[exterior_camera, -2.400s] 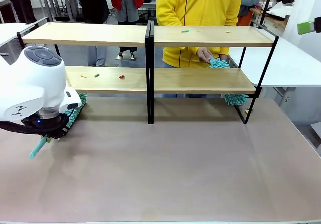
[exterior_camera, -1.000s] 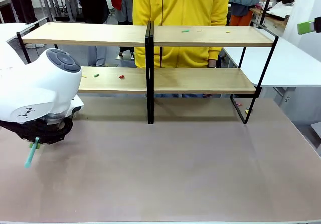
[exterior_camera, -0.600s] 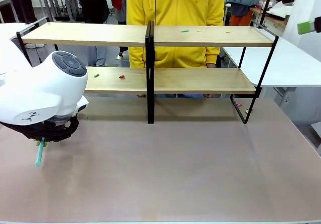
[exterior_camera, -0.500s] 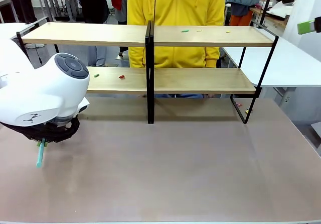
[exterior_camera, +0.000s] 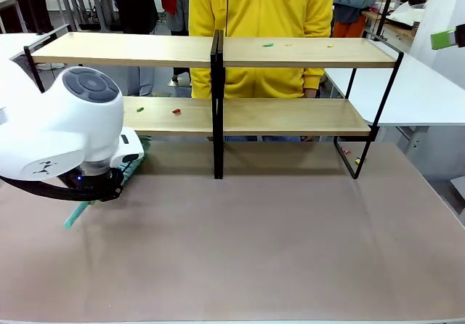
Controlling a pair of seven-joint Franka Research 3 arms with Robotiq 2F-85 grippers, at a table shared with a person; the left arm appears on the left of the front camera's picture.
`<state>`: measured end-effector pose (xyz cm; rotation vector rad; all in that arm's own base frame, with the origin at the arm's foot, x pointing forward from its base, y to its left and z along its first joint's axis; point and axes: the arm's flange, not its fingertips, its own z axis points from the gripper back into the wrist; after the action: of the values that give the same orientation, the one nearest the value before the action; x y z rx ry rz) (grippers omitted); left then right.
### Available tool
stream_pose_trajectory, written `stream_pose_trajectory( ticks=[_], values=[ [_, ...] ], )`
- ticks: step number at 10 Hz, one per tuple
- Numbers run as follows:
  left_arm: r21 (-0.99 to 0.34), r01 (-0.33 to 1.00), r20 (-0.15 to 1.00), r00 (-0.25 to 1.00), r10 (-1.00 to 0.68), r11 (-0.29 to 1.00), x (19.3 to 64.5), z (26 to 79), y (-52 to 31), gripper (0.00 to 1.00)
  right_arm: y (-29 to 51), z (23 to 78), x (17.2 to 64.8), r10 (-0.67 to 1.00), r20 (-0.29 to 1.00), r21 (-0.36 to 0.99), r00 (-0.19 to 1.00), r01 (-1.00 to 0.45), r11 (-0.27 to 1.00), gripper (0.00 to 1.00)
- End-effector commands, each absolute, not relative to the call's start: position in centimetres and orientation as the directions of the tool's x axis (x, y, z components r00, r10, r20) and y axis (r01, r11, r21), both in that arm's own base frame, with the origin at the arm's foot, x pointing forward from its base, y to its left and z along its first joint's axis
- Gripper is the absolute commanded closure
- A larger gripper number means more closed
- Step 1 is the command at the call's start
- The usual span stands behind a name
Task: Clean the shelves.
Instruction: Clean a randomly selected level of the Shelf with the Duster.
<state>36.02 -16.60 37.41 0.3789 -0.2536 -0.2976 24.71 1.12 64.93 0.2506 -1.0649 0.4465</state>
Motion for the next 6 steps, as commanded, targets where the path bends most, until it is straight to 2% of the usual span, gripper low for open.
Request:
stream_pose_trajectory(
  ticks=[1, 3, 5, 6],
  values=[
    [0.330, 0.446, 0.100, 0.860, -0.500, 0.832, 25.3, 36.1, -7.8, 0.88, 1.0, 65.0, 24.7, 0.229, 0.884, -0.012, 0.407, -0.470, 0.882, 0.00],
    [0.213, 0.593, 0.051, 0.787, -0.615, 0.776, 22.5, 38.9, -2.5, 0.88, 1.0, 65.0, 24.7, 0.229, 0.884, -0.012, 0.407, -0.470, 0.882, 0.00],
    [0.150, 0.527, 0.060, 0.840, -0.540, 0.837, 18.9, 41.6, 4.1, 0.88, 1.0, 65.0, 24.7, 0.229, 0.884, -0.012, 0.407, -0.470, 0.882, 0.00],
    [0.066, 0.439, -0.005, 0.898, -0.440, 0.896, 16.8, 42.7, 8.0, 0.88, 1.0, 65.0, 24.7, 0.229, 0.884, -0.012, 0.407, -0.470, 0.882, 0.00]
  ],
)
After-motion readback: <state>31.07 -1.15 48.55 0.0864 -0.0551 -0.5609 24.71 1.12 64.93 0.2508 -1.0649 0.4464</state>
